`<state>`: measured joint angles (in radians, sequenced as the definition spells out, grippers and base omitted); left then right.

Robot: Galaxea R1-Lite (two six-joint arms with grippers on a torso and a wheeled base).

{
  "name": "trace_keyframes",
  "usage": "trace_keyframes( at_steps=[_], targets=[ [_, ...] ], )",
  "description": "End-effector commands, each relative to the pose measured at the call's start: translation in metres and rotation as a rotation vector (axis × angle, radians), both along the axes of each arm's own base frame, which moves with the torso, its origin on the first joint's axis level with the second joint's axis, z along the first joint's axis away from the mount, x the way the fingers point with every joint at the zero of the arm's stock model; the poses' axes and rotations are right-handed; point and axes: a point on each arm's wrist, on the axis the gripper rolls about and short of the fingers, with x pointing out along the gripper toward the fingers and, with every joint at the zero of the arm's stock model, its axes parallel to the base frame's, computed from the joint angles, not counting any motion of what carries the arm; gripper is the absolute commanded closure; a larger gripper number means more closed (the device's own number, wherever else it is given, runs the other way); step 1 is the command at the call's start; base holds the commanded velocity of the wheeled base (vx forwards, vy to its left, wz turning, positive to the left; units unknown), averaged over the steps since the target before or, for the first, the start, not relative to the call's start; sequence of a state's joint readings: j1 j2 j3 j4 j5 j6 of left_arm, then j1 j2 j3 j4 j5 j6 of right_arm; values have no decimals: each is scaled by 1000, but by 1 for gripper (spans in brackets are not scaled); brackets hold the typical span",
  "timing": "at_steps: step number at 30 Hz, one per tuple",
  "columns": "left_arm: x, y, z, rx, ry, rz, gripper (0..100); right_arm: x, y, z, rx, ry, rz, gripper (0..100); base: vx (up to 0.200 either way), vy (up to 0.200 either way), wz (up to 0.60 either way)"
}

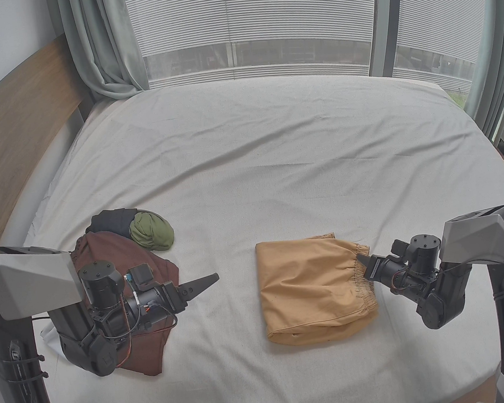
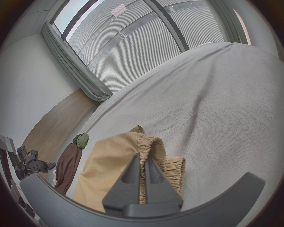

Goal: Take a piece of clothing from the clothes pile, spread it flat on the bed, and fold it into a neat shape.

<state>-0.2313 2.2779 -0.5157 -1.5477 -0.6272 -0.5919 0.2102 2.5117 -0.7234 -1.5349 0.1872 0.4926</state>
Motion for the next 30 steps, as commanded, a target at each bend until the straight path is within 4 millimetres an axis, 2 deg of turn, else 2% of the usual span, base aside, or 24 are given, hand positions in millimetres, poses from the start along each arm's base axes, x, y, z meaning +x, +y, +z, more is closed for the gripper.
trace_keyframes(
  at_steps=[1,4,5,10,11,15,23,30],
  targets=[
    [0,0,-3,2,8,0,0,0,-2,-1,-2,1,-4,100,0,0,0],
    [0,0,-2,1,6,0,0,0,0,3,3,-7,0,100,0,0,0],
    [0,0,-2,0,8,0,0,0,1,3,4,-10,1,0,0,0,0],
    [0,0,-2,1,6,0,0,-10,-1,13,-19,-13,7,0,0,0,0],
    [0,0,-1,1,3,0,0,-18,-5,21,-41,-14,3,0,0,0,0],
    [0,0,-1,1,3,0,0,-41,-10,29,-60,29,5,0,0,0,0],
    [0,0,-2,2,4,-1,0,-76,-15,10,-88,191,23,0,0,0,0],
    [0,0,-2,2,5,1,0,-83,-13,-17,-97,288,49,0,0,0,0]
  ],
)
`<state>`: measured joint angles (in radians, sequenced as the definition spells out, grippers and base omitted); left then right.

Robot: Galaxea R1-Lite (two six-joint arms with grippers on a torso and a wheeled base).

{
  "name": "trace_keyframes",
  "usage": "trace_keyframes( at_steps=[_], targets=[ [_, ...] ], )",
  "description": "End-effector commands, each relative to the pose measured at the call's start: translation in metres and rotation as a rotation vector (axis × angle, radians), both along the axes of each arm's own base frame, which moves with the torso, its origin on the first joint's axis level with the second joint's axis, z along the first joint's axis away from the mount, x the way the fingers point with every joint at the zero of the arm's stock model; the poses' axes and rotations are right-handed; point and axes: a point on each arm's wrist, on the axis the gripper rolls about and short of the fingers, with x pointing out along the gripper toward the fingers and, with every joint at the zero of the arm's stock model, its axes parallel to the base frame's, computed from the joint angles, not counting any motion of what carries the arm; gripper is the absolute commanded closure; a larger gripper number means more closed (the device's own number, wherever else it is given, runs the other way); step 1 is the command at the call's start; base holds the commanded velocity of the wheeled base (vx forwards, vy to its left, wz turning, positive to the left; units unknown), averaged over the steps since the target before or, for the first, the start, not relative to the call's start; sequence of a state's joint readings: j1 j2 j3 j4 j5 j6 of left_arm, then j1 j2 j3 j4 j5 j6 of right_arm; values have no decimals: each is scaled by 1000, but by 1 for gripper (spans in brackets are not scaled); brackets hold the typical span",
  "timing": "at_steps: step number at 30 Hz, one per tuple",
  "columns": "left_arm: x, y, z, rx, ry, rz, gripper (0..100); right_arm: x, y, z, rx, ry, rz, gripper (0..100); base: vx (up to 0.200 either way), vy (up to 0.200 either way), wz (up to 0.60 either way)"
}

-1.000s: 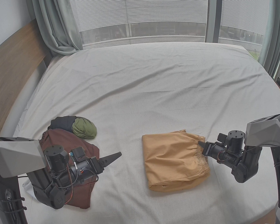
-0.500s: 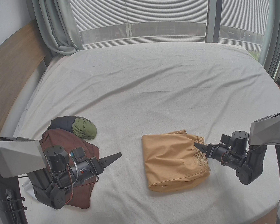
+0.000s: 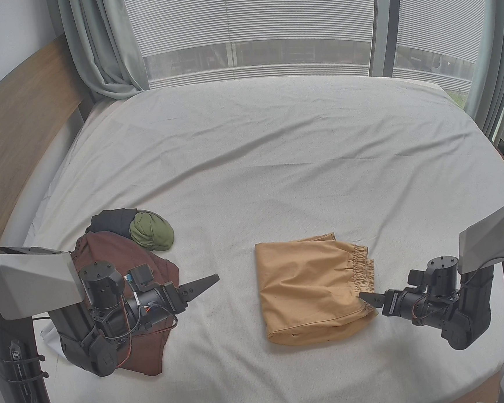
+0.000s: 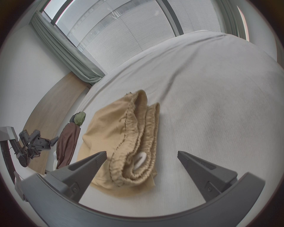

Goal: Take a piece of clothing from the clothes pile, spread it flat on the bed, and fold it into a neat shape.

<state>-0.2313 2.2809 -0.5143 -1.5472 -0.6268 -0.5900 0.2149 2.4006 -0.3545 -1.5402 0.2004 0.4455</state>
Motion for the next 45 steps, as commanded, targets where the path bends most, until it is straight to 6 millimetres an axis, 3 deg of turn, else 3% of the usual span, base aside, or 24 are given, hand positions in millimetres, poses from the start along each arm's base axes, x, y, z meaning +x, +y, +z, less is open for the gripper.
trace_keyframes(
  at_steps=[1,13,22,36,37,45],
  targets=[
    [0,0,-1,0,2,1,0,-5,3,-17,-7,64,17,0,0,0,0],
    [-1,1,-2,3,8,0,0,-5,26,-22,67,93,46,0,0,0,0],
    [-1,0,-2,3,8,-1,0,4,30,-36,88,108,33,0,0,0,0],
    [-1,1,-2,3,8,2,0,10,40,-33,148,98,28,0,0,0,0],
    [-1,1,-2,3,8,2,0,11,40,-34,148,98,28,100,0,0,0],
    [-1,1,-2,4,7,2,0,12,41,-35,151,98,27,100,0,0,0]
  ],
)
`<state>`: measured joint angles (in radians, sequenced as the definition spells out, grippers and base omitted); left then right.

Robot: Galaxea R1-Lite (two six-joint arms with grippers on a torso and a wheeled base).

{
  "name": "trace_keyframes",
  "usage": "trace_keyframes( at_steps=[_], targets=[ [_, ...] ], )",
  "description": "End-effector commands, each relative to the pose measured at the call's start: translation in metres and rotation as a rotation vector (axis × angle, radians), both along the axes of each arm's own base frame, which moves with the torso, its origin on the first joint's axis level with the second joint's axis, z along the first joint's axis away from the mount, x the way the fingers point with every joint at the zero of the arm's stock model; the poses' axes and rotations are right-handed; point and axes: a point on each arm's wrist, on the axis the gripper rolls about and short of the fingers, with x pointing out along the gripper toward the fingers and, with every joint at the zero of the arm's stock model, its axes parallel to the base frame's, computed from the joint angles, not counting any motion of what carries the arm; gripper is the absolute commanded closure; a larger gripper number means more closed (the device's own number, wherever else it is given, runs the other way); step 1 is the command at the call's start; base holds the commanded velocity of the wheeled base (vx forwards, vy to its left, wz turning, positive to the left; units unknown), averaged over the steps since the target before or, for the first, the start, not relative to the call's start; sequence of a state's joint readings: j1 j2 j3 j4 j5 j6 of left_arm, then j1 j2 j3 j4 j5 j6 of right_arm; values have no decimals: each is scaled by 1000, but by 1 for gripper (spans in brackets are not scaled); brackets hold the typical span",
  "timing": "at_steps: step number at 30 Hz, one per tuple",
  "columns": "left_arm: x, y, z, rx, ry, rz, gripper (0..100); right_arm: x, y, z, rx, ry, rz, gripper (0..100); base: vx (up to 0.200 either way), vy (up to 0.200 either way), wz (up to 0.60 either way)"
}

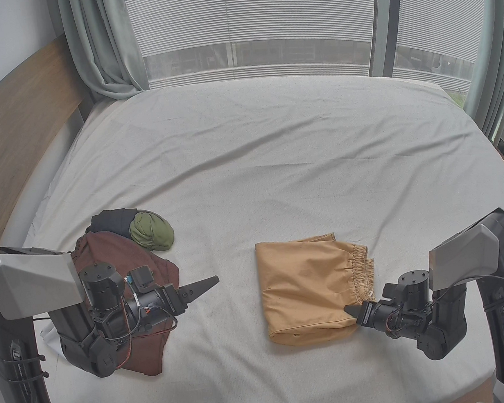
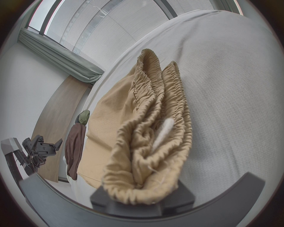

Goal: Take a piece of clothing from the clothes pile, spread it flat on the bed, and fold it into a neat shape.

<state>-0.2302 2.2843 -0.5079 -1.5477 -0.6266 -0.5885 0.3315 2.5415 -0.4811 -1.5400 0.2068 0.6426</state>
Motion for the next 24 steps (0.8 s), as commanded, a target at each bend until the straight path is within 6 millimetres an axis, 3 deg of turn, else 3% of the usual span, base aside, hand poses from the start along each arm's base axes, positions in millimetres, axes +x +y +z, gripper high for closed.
trace_keyframes(
  at_steps=[1,11,14,17,19,24],
  targets=[
    [0,0,0,0,0,1,0,0,0,-1,0,0,0,100,0,0,0],
    [1,2,3,-1,-14,8,0,0,8,8,24,-24,42,100,0,0,0],
    [1,3,6,-2,-20,10,0,1,17,43,73,-116,80,100,0,0,0],
    [1,3,7,-3,-23,10,0,1,22,60,115,-151,94,100,0,0,0],
    [1,3,7,-3,-25,10,0,0,29,83,165,-207,110,100,0,0,0],
    [0,3,8,-3,-26,10,0,4,33,103,192,-279,120,100,0,0,0]
  ],
)
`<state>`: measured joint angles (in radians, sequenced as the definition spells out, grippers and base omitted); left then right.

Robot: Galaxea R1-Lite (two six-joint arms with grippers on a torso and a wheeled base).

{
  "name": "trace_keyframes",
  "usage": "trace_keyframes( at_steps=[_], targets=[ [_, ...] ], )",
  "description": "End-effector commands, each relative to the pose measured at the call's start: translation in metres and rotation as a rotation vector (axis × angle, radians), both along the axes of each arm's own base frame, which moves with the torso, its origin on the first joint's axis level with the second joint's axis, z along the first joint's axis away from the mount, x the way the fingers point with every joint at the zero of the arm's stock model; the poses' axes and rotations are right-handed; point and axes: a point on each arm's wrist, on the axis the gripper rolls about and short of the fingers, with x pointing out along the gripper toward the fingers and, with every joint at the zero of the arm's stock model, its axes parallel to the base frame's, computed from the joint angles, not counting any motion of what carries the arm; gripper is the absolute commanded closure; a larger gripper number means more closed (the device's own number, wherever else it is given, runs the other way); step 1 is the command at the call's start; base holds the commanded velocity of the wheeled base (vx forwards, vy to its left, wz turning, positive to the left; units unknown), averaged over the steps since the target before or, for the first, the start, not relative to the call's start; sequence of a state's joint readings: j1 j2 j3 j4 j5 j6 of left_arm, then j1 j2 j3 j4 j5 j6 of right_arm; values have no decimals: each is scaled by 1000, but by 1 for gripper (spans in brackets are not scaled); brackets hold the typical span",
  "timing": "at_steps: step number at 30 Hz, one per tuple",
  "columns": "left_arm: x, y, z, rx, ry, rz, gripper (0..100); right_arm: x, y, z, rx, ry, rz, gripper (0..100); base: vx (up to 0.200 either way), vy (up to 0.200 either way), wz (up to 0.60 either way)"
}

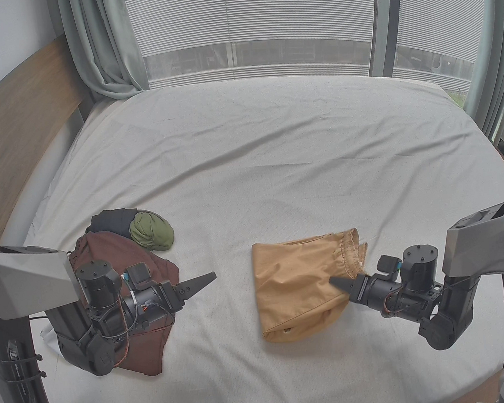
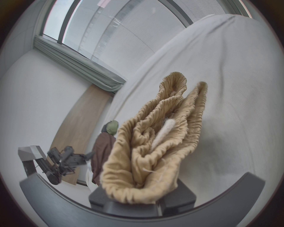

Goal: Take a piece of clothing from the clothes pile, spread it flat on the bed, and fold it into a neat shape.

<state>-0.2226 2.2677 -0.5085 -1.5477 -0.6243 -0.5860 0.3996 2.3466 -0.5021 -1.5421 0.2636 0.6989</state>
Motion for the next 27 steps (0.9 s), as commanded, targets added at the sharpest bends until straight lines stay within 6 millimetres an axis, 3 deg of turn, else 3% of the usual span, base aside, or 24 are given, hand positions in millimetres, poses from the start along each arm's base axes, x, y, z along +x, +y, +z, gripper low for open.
trace_keyframes(
  at_steps=[1,27],
  targets=[
    [0,0,3,-2,-7,0,0,2,7,40,58,-121,18,100,0,0,0],
    [-2,1,4,1,-9,7,0,12,11,64,99,-213,17,100,0,0,0]
  ],
)
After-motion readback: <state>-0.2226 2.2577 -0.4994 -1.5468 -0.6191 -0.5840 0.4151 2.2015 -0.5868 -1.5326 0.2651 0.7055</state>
